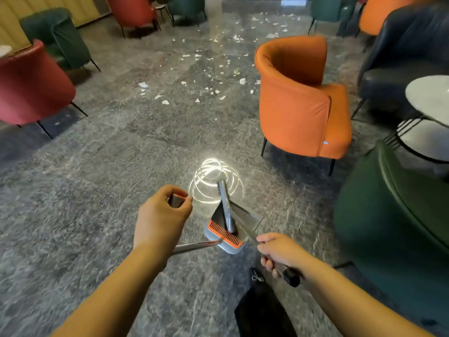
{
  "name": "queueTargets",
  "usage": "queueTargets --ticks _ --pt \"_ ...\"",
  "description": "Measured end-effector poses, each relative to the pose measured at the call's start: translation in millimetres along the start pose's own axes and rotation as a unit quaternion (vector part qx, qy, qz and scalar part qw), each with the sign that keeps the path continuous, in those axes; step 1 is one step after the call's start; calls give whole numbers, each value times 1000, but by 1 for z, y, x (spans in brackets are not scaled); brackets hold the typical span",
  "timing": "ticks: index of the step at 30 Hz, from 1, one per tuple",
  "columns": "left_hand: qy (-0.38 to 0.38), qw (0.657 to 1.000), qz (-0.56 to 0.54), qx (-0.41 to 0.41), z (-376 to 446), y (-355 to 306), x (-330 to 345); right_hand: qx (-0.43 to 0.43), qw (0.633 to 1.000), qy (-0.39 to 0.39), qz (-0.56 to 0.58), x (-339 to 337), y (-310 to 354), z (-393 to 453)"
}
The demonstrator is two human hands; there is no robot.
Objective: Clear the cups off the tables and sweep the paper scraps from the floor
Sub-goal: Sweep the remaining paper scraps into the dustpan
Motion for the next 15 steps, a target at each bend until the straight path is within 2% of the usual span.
queueTargets --ticks 8,15 --pt "-28 999 -11 -29 172 -30 52 2 999 24 -40 -62 156 113" --pt "-53 998 -19 -24 301 -36 65 6 998 32 -53 -81 274 200"
Point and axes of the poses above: each hand's wrist, its own z-axis towards the middle knuckle, its own x-axis out of the palm, y = z × x, the point moved 3 cm from there along z, towards the middle knuckle, and after that the axes turned 5 degrees about -z, right-handed, at the moved point
